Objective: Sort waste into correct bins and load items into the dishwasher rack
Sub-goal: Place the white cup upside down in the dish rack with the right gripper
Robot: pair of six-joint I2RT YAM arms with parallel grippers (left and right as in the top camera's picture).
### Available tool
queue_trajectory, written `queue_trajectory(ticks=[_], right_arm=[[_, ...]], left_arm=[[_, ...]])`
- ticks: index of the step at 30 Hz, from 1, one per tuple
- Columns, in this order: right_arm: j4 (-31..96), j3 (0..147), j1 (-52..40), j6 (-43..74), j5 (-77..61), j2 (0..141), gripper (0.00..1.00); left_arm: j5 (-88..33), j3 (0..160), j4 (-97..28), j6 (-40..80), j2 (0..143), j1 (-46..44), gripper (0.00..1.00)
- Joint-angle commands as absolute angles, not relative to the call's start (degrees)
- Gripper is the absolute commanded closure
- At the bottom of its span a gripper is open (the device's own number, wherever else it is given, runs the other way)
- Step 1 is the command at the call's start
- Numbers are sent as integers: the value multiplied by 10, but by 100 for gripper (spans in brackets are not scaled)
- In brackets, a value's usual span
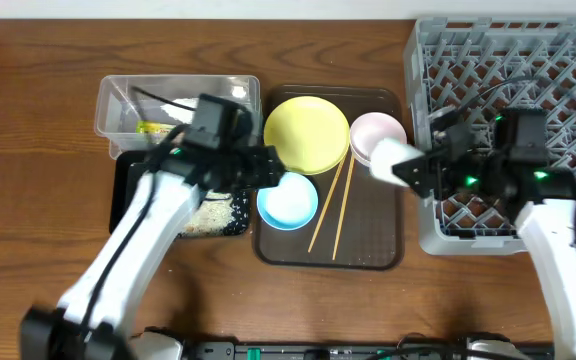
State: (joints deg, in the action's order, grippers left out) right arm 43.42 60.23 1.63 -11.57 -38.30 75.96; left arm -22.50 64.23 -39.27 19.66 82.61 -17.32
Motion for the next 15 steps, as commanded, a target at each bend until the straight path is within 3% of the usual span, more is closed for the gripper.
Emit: queue_trajectory(ticks=[1, 9, 15], right_arm=[[478, 675, 29, -102, -256, 737, 99], [564, 755, 47, 35, 18, 745, 99], [601, 755, 104, 53, 67, 773, 99]], left_arm=[[-93, 646, -420, 174, 767, -165, 28], [-31, 646, -447, 174, 701, -164, 28], [-32, 646, -448, 174, 701, -164, 28]])
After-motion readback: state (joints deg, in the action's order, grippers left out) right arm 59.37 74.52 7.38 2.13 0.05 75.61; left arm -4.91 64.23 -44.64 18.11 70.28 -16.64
